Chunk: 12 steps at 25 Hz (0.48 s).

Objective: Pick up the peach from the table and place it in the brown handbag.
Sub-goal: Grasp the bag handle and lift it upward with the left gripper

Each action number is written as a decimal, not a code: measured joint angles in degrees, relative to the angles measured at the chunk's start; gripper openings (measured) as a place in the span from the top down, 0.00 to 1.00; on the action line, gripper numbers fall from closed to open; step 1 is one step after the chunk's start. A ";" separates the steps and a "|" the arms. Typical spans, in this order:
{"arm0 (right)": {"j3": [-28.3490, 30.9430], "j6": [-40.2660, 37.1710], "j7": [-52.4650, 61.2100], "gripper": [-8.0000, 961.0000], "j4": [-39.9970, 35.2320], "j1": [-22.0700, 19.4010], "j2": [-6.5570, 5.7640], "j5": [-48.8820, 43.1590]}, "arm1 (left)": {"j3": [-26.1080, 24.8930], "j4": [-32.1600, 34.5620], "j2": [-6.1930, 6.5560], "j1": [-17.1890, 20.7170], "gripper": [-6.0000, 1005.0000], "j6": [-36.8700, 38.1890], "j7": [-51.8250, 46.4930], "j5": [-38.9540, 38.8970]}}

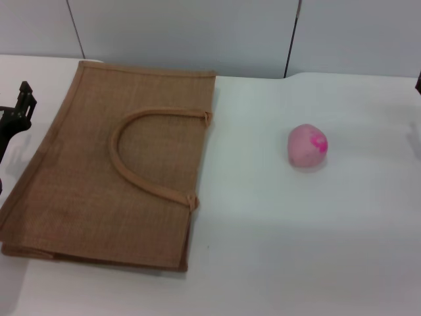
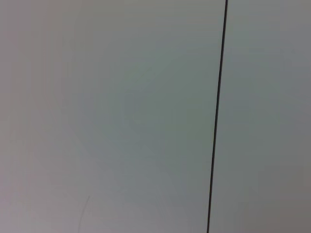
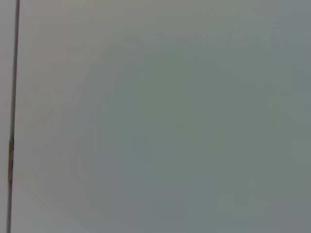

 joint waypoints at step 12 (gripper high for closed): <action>-0.04 0.00 0.06 0.18 0.08 0.08 -0.15 0.45 | -0.01 -0.03 0.00 0.04 0.37 0.00 -0.28 0.00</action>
